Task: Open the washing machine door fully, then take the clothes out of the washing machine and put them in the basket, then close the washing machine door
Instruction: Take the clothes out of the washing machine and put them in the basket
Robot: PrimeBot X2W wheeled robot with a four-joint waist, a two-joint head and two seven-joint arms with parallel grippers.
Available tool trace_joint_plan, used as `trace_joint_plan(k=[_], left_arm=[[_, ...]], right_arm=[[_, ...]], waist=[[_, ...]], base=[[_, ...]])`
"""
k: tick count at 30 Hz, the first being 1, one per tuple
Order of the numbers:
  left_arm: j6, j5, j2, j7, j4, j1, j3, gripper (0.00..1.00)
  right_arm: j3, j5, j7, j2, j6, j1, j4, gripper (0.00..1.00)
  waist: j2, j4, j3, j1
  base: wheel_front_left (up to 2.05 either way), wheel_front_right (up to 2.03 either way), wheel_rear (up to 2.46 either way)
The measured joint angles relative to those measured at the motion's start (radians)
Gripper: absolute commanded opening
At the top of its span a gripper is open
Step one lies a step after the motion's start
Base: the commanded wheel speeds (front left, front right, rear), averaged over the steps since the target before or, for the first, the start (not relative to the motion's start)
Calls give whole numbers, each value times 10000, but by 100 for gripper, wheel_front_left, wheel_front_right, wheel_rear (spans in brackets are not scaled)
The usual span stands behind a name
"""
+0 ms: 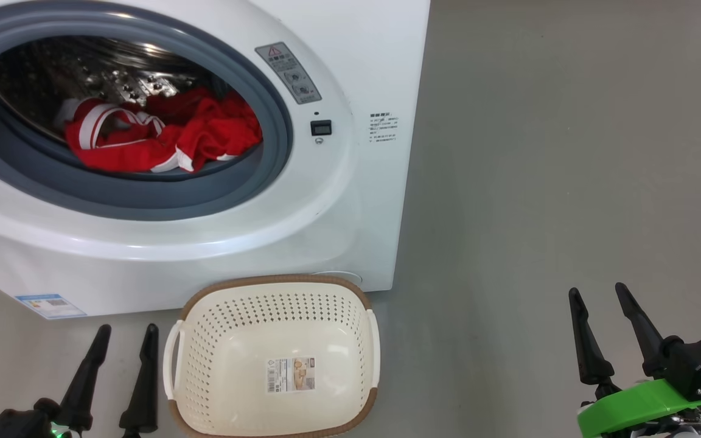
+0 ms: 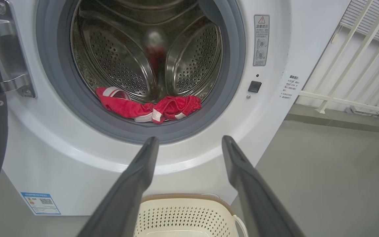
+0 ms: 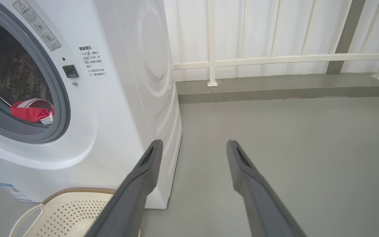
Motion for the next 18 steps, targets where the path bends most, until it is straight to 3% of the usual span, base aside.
trace_joint_plan(k=[11, 18], left_arm=[[0, 56, 75, 0, 589, -467, -109, 100], [0, 382, 255, 0, 1776, -2122, -295, 100]], right_arm=[[71, 2, 0, -2, 0, -86, -8, 100], [171, 27, 0, -2, 0, -456, -52, 100]], waist=[[0, -16, 273, 0], [0, -44, 803, 0]], base=[[0, 0, 0], [0, 0, 0]])
